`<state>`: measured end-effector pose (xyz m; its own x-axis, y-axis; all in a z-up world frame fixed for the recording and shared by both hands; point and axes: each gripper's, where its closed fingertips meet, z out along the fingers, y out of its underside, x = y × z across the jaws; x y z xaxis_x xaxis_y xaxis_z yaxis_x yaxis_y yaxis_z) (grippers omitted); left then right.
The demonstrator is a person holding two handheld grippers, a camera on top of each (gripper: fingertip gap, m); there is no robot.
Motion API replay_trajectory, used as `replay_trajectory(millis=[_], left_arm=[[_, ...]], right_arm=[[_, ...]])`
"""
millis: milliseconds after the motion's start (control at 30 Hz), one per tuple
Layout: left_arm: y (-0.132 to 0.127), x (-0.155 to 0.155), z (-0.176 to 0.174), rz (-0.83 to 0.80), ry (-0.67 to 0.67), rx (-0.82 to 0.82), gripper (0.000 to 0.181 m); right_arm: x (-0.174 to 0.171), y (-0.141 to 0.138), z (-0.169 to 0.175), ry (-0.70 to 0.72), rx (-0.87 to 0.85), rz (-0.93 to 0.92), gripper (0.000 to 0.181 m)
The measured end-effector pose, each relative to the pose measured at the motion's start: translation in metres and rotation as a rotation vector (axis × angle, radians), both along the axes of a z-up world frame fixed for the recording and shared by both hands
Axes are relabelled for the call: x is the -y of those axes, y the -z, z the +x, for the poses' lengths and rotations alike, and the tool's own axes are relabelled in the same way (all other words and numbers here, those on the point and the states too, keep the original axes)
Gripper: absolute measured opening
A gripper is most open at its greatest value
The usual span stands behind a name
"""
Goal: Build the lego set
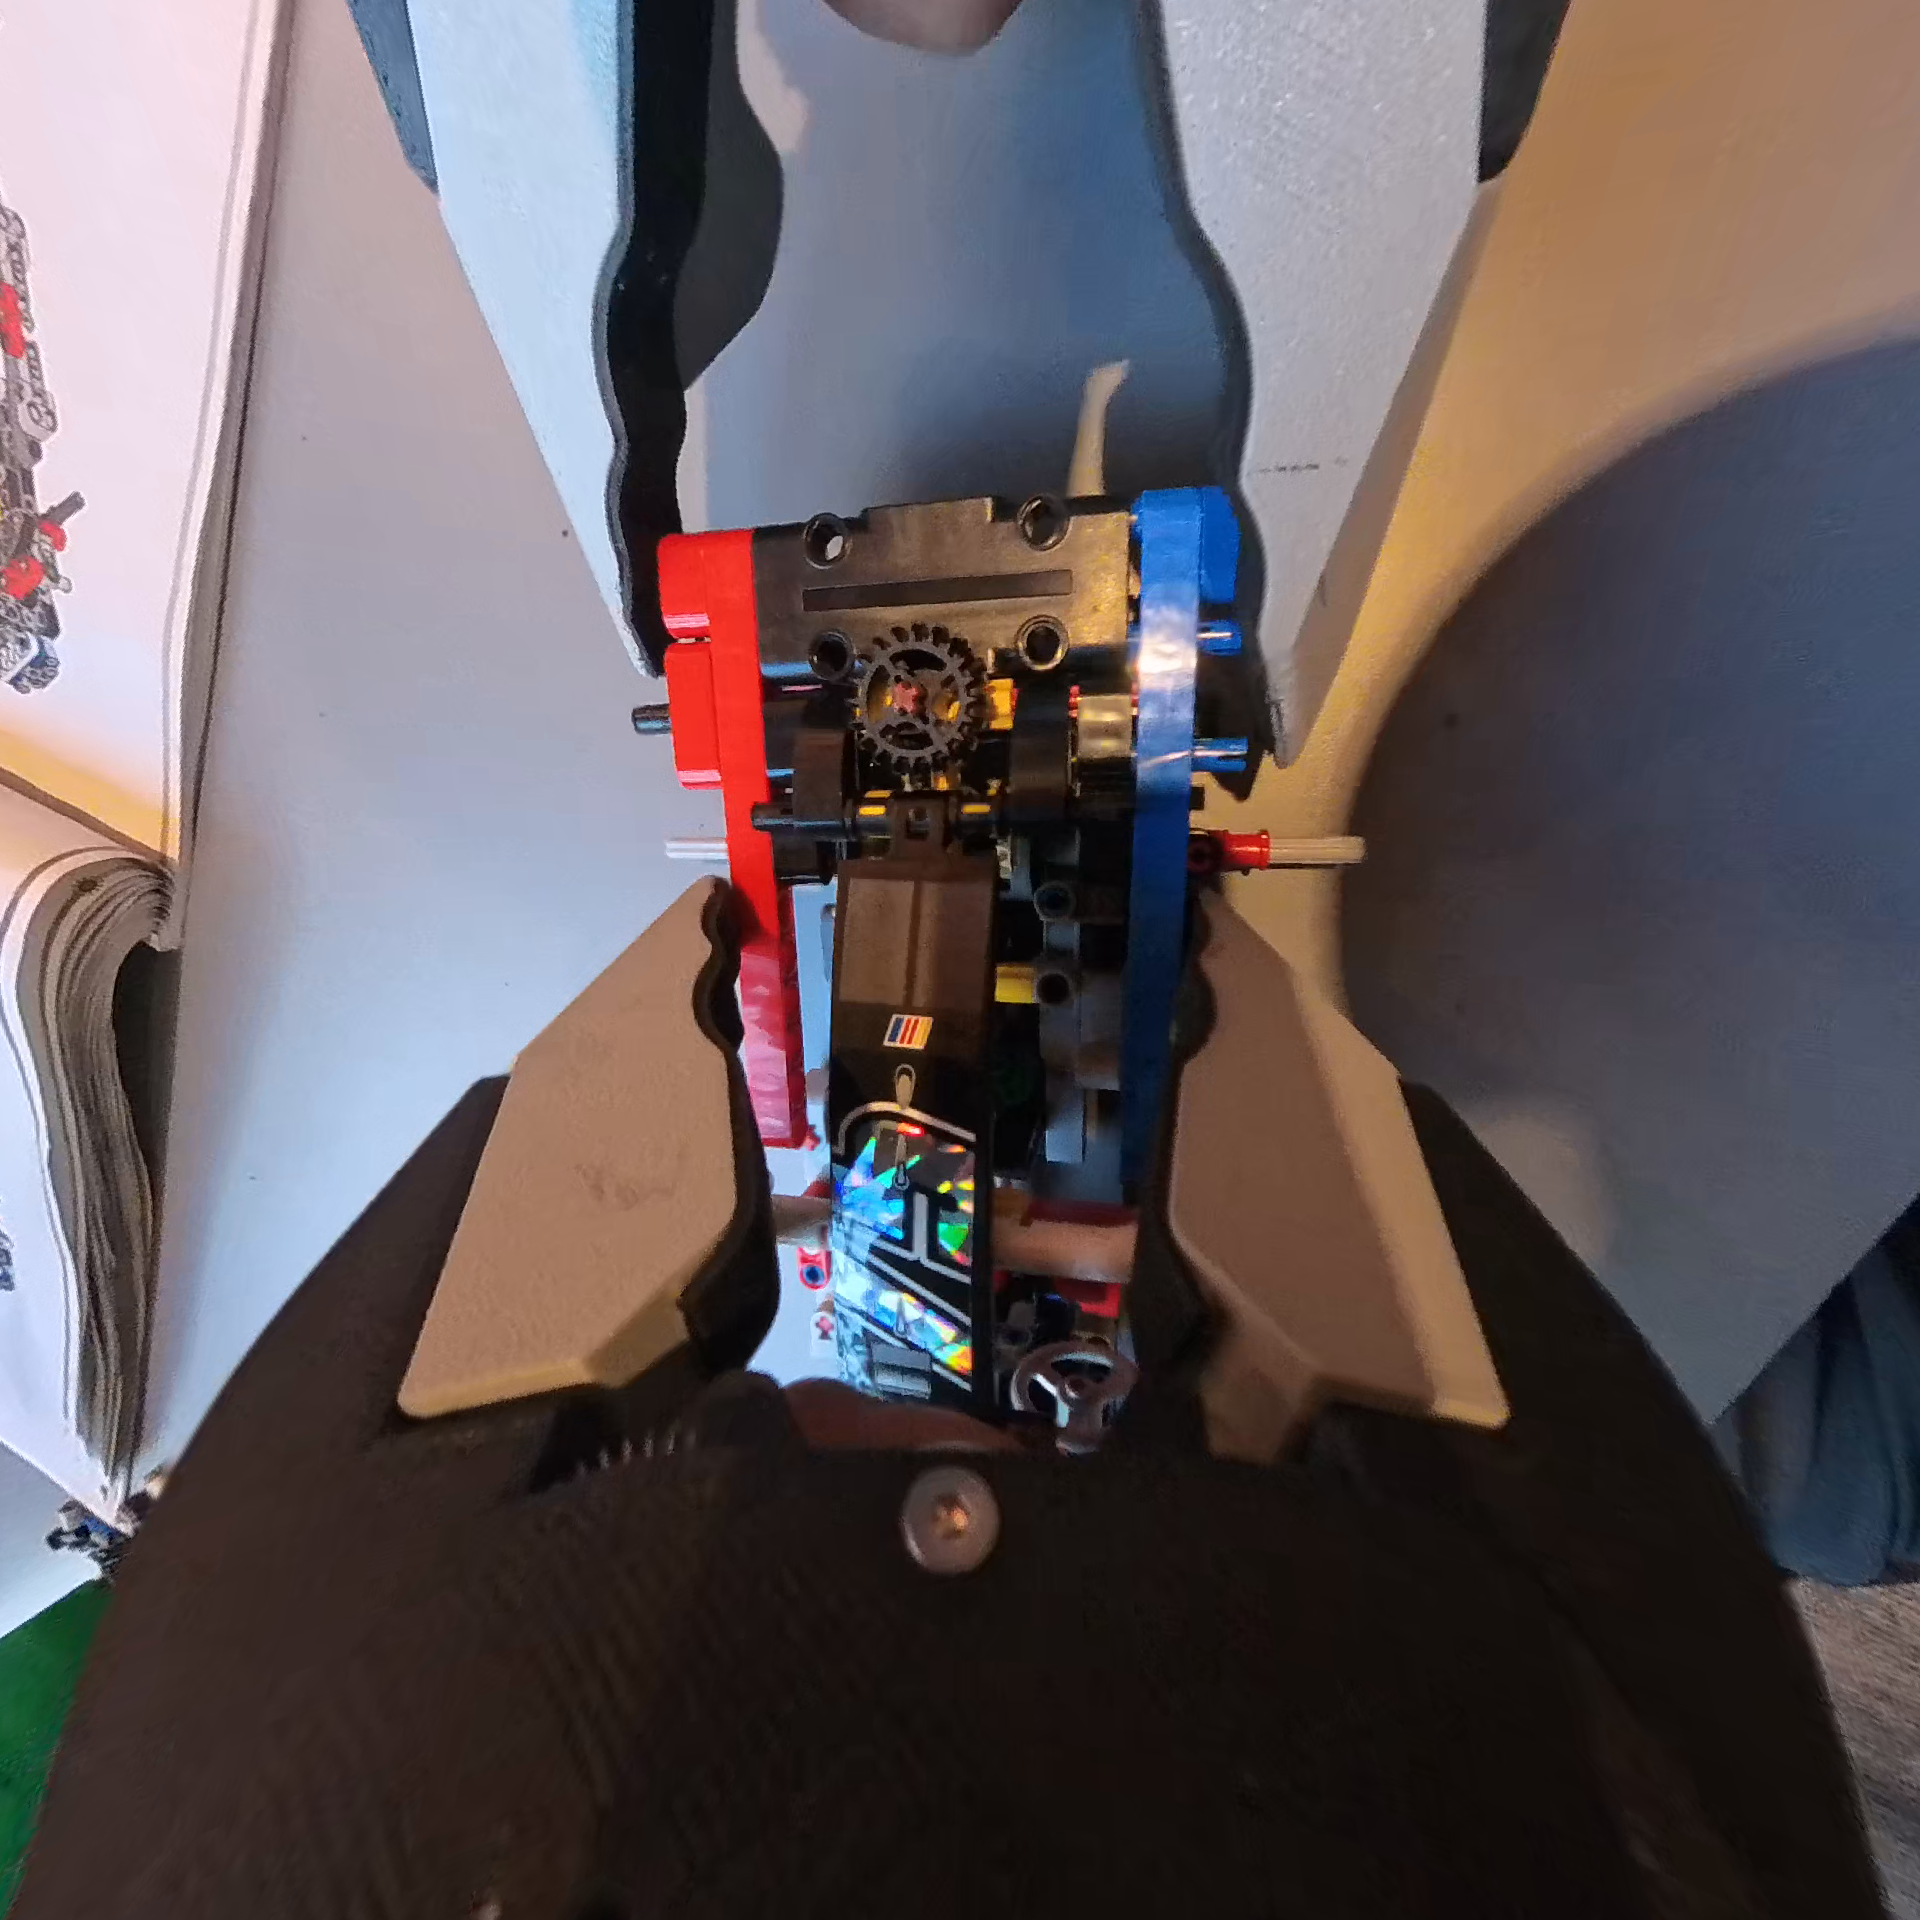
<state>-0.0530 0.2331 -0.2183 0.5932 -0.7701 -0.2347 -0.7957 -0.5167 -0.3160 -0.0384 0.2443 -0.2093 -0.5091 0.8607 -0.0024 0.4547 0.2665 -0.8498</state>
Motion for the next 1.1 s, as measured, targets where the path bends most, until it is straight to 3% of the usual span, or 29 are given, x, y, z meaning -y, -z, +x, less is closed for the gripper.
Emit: replay_trajectory(millis=[400, 1100], left_arm=[[-0.002, 0.004, 0.001, 0.024, -0.061, 0.087, 0.084], [0.002, 0.004, 0.003, -0.019, 0.004, 0.042, 0.083]], right_arm=[[-0.008, 0.0, 0.025, -0.005, 0.006, 0.032, 0.107], [-0.008, 0.0, 0.018, -0.125, -0.002, 0.027, 0.099]])
